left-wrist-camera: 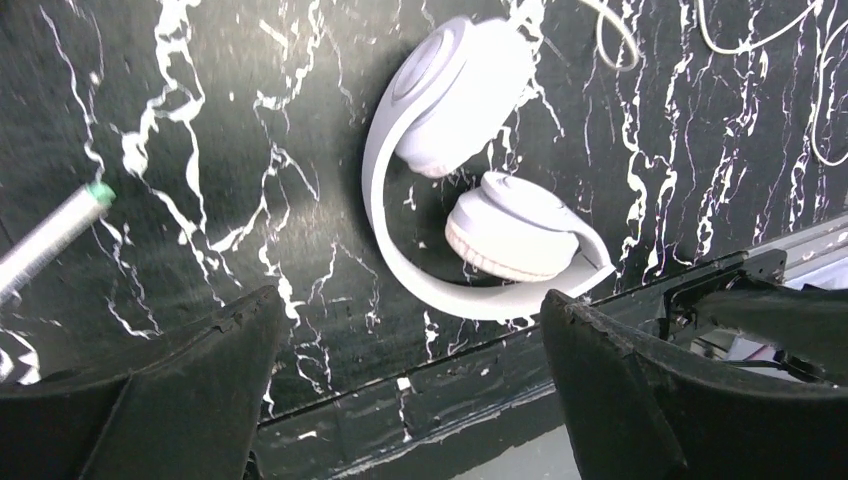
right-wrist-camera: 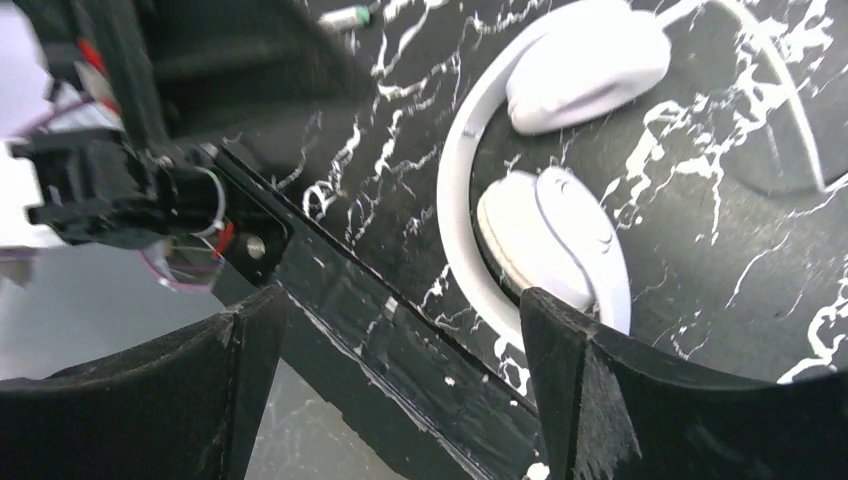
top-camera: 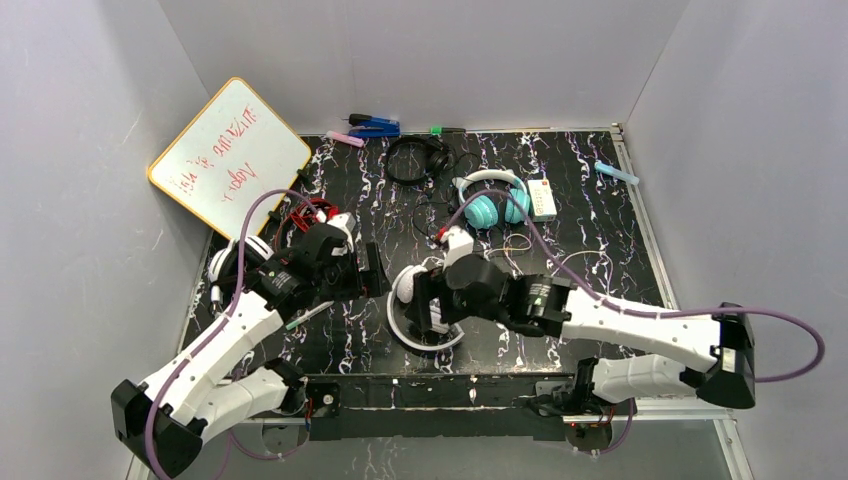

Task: Wrap the headphones
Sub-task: Move the headphones to the center of the board.

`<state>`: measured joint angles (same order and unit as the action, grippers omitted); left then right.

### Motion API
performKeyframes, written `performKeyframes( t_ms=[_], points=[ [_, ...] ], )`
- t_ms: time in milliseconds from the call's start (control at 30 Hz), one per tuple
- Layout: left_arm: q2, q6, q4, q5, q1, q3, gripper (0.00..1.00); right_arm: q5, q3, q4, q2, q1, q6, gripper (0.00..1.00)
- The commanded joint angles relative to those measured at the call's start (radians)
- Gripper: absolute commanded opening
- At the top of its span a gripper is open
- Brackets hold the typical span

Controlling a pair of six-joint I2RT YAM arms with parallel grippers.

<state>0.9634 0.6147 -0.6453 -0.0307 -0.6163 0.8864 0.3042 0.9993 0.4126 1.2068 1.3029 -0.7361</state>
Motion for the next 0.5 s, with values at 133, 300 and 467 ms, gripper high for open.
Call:
performKeyframes(
  t_ms=[133,300,467],
  points=[
    [-0.136,0.257,0.069,-0.169,-0.004,-0.226,0.91,-0.199,0.067,0.100,0.058,-0.123,0.285,0.99],
    [-0.192,0.378,0.161,-0.167,-0.024,-0.338,0.90,-0.204,0.140,0.140,0.148,-0.123,0.437,0.99],
    [-0.180,0.477,0.288,-0.149,-0.064,-0.429,0.88,-0.171,0.169,0.135,0.219,-0.123,0.544,0.99]
  ],
)
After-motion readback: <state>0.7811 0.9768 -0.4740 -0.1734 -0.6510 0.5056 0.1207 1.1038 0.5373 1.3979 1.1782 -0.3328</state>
